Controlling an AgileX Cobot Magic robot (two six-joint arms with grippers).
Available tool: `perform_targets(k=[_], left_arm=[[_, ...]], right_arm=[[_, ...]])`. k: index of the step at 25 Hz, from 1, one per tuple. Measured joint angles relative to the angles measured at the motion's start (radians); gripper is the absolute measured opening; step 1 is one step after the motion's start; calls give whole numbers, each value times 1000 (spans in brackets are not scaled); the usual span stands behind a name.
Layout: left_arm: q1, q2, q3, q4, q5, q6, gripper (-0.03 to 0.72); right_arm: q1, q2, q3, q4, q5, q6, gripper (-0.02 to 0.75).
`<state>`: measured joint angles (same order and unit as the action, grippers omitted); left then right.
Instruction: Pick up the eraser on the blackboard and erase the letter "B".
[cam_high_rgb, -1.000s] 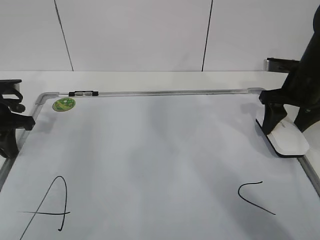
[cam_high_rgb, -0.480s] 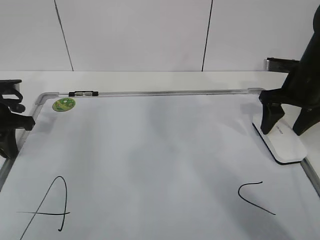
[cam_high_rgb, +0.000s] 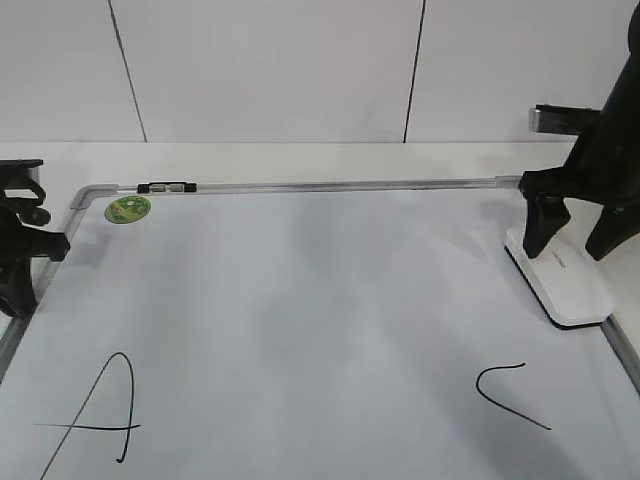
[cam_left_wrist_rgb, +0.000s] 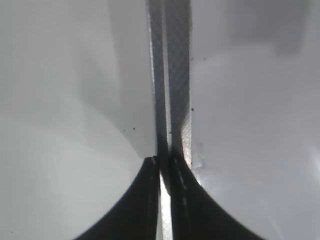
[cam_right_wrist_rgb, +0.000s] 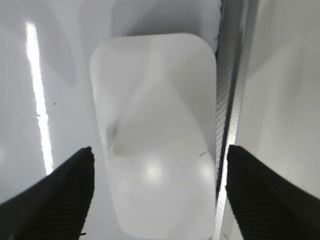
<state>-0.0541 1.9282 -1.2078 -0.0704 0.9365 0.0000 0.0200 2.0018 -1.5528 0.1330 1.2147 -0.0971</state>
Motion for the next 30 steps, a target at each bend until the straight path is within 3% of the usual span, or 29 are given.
perform_targets(k=[15, 24, 30], left_arm=[[0, 0, 0, -8, 5, 0, 34], [0, 2, 0, -8, 20, 14, 255], [0, -6, -54, -7, 104, 17, 285]], right_arm=[[0, -130, -32, -2, 4, 44, 596], [0, -245, -32, -2, 10, 48, 589], [0, -297, -32, -2, 13, 50, 589]])
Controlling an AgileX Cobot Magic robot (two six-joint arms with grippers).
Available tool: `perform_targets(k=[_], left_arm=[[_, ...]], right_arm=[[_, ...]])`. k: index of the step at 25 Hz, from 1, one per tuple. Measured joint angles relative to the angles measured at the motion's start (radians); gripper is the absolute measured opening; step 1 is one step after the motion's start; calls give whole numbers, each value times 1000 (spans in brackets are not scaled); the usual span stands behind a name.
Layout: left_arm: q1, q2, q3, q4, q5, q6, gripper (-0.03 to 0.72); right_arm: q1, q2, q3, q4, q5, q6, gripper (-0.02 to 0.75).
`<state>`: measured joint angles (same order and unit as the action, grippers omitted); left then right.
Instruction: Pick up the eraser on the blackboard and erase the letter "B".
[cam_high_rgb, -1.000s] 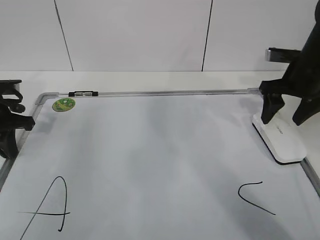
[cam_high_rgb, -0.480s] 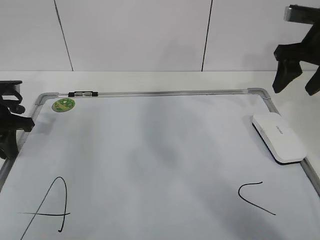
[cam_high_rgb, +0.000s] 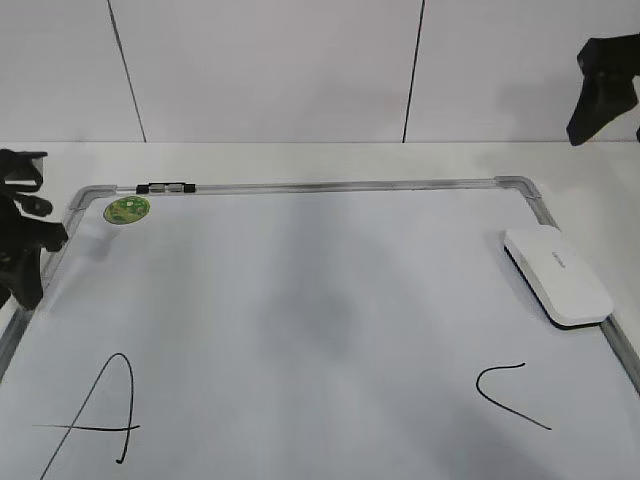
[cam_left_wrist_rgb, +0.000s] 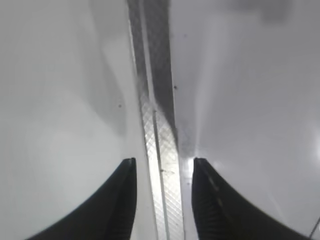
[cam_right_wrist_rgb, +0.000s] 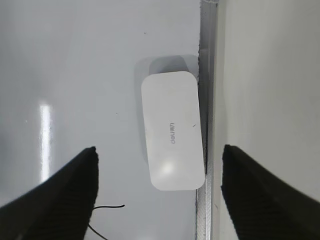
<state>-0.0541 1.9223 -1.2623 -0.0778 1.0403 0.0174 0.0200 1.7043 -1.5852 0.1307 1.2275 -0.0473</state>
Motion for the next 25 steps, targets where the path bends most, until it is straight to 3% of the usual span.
perform_targets(k=[9, 20, 25], left_arm=[[0, -141, -96, 6, 159, 0, 287], [0, -453, -94, 21, 182, 1, 272], [0, -619, -35, -25, 191, 1, 269]], right_arm=[[0, -185, 106, 24, 4, 12, 589], [0, -495, 409, 25, 13, 17, 587], [0, -648, 511, 30, 17, 20, 586]])
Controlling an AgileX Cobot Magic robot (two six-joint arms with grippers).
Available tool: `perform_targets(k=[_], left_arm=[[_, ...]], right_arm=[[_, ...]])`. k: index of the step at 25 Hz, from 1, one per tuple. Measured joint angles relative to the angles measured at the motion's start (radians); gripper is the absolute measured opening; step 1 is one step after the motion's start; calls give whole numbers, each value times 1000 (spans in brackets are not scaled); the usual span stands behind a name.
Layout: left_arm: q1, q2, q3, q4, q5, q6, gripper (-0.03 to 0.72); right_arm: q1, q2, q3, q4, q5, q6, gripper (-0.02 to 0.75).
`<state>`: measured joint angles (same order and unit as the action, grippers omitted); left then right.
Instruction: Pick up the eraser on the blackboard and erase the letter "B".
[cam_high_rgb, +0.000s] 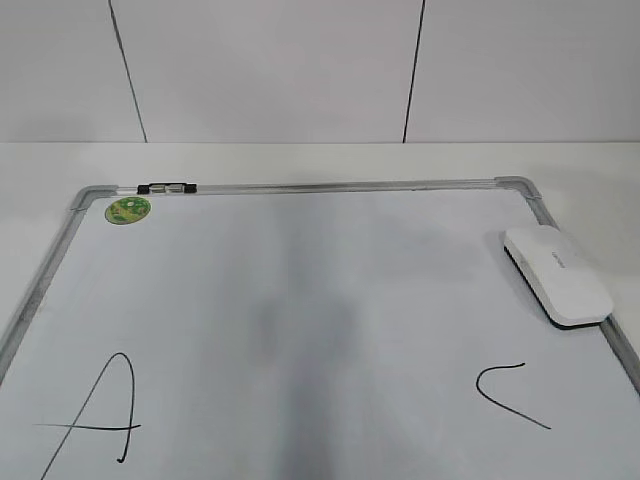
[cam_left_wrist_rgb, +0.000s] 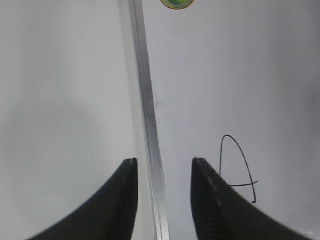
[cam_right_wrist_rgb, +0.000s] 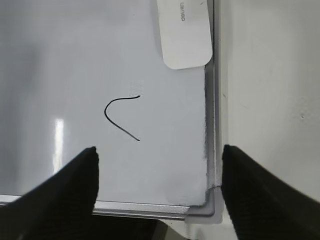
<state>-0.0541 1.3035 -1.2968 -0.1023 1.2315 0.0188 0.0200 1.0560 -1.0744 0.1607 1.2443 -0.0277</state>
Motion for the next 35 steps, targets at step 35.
perform_targets(k=[35], left_arm=[[0, -1281, 640, 12, 40, 43, 246]], right_arm=[[0, -969, 442, -145, 8, -22, 585]])
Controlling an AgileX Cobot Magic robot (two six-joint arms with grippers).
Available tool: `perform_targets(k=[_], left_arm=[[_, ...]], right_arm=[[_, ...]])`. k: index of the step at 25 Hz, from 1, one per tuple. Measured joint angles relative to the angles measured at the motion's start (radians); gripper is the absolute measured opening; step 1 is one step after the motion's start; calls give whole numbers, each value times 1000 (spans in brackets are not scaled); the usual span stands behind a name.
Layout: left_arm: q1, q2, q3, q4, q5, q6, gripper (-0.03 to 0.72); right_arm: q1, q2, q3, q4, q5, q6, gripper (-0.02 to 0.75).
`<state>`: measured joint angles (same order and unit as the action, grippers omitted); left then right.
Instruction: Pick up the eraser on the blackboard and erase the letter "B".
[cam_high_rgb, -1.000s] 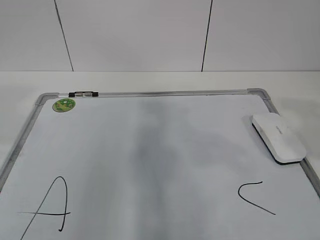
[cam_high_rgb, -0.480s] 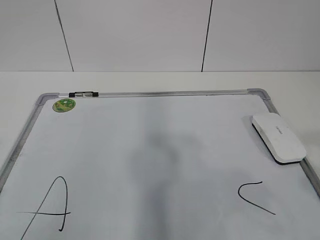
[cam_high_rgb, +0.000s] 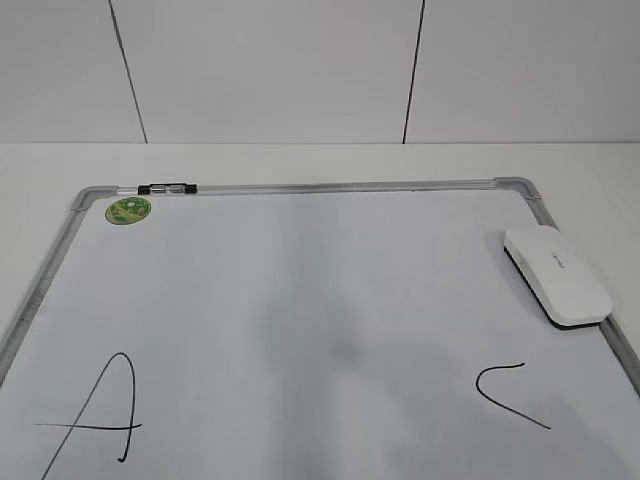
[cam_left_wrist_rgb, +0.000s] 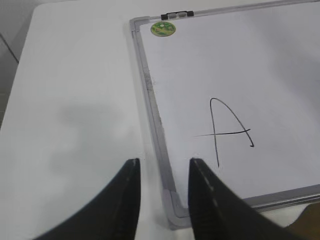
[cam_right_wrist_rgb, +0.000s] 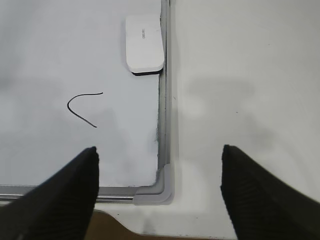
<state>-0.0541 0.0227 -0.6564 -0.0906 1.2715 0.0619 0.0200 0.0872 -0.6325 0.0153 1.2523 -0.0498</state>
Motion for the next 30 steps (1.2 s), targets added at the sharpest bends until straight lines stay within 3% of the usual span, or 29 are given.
perform_targets(k=[10, 30], left_arm=[[0, -2, 128, 42, -142, 0, 246], [0, -2, 132, 52, -156, 2, 246]], right_arm=[[0, -104, 131, -7, -80, -19, 585], [0, -104, 136, -7, -93, -19, 585]])
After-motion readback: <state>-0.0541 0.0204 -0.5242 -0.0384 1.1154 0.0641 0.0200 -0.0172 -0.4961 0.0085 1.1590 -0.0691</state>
